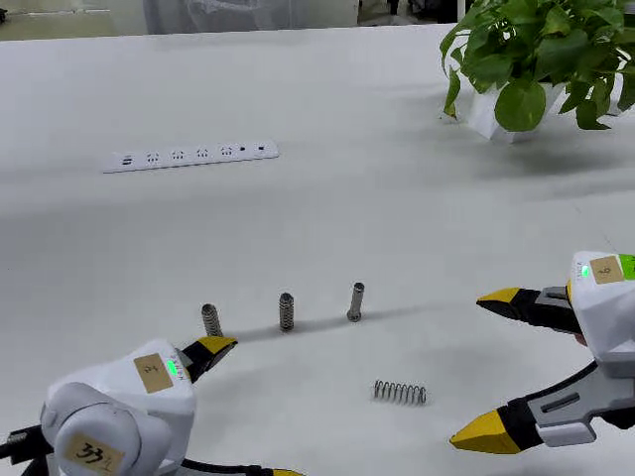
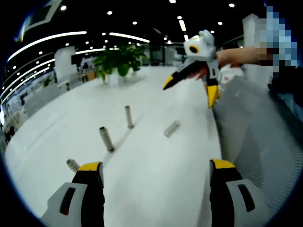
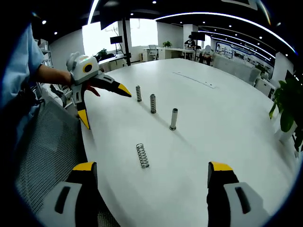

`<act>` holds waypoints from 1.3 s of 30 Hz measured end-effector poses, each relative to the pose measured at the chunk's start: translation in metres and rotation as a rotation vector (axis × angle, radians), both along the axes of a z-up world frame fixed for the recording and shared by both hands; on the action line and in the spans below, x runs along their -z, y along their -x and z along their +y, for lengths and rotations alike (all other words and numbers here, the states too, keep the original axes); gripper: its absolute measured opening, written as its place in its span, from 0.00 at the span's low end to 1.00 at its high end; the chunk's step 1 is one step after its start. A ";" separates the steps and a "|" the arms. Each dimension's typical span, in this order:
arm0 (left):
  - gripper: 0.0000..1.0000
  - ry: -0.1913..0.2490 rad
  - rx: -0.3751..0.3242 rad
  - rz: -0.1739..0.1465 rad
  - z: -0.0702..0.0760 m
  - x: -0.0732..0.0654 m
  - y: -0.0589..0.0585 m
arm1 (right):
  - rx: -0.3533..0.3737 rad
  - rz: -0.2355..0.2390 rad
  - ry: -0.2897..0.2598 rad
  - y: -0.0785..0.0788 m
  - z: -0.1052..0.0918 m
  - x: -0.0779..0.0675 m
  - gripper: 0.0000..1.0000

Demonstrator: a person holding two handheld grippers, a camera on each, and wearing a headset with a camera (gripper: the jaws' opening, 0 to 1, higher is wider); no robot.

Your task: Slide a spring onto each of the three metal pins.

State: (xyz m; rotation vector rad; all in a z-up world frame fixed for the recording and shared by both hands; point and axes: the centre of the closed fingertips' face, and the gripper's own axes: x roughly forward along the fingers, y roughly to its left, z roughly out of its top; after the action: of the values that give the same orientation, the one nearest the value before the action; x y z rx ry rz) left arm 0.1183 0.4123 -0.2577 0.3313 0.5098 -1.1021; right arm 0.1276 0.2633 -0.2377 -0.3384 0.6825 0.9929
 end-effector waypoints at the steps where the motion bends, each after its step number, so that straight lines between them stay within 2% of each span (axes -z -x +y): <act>1: 0.94 -0.002 0.013 -0.002 -0.003 0.000 0.000 | 0.003 0.000 0.000 0.001 -0.001 0.000 0.98; 7: 0.93 -0.017 0.082 -0.003 -0.020 0.003 -0.001 | 0.025 0.004 -0.002 0.005 -0.008 0.003 0.98; 14: 0.89 -0.020 0.175 -0.024 -0.043 0.004 -0.005 | 0.060 0.017 -0.027 0.010 -0.011 0.009 0.98; 17: 0.84 -0.022 0.223 -0.036 -0.054 0.006 -0.004 | 0.067 0.018 -0.034 0.014 -0.009 0.011 0.97; 20: 0.80 -0.023 0.256 -0.028 -0.065 0.010 -0.005 | 0.077 0.024 -0.050 0.017 -0.007 0.011 0.97; 22: 0.76 -0.027 0.265 -0.020 -0.071 0.013 -0.007 | 0.079 0.026 -0.051 0.018 -0.007 0.012 0.97; 27: 0.67 -0.020 0.281 -0.027 -0.083 0.014 -0.013 | 0.083 0.039 -0.047 0.021 -0.009 0.017 0.97; 33: 0.56 -0.040 0.328 -0.046 -0.095 0.015 -0.015 | 0.093 0.041 -0.051 0.023 -0.011 0.017 0.96; 35: 0.52 -0.058 0.360 -0.068 -0.097 0.017 -0.015 | 0.098 0.040 -0.053 0.024 -0.012 0.017 0.96; 39: 0.43 -0.069 0.377 -0.063 -0.099 0.020 -0.016 | 0.102 0.041 -0.056 0.027 -0.012 0.017 0.96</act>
State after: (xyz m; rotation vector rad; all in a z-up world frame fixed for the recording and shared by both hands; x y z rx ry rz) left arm 0.1339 0.3133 -0.2775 0.5359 0.4398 -1.4358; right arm 0.1011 0.2508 -0.2547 -0.2325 0.7006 0.9223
